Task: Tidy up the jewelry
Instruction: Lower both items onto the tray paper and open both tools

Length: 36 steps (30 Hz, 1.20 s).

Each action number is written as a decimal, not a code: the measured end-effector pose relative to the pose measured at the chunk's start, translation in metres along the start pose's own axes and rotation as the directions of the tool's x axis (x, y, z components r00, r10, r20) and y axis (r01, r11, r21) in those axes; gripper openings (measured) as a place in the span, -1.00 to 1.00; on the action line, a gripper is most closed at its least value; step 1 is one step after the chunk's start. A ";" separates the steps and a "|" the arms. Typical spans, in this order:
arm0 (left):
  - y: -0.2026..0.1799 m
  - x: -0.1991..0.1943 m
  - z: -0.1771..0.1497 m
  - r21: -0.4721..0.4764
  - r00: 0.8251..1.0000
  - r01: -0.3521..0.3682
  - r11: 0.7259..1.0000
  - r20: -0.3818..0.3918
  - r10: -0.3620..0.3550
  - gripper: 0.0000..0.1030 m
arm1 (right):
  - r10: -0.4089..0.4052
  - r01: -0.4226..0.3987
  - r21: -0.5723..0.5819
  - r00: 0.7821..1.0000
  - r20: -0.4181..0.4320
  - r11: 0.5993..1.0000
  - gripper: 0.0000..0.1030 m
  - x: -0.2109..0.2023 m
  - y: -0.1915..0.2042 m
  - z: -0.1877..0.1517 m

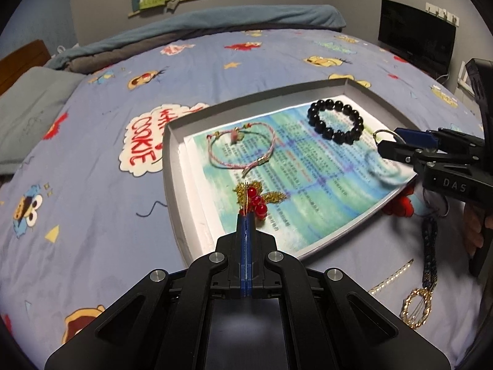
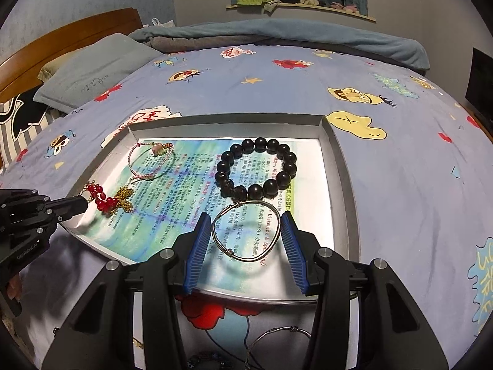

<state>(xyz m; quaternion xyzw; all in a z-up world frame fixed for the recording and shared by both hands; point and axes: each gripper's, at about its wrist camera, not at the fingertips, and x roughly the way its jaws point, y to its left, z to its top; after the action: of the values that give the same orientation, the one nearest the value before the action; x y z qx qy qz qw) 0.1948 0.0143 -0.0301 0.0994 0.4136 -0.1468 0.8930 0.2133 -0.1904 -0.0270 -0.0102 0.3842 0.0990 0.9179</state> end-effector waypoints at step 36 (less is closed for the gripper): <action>0.015 -0.015 -0.002 -0.107 0.998 0.041 0.993 0.056 -0.035 -0.02 | 0.005 -0.005 0.001 1.000 -0.027 1.000 0.20 -0.001 -0.001 -0.005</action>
<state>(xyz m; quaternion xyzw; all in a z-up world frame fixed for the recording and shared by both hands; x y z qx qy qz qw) 0.1897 0.0315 -0.0192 0.0390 0.3985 -0.1437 0.9050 0.2093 -0.1917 -0.0297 -0.0102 0.3966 0.1009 0.9124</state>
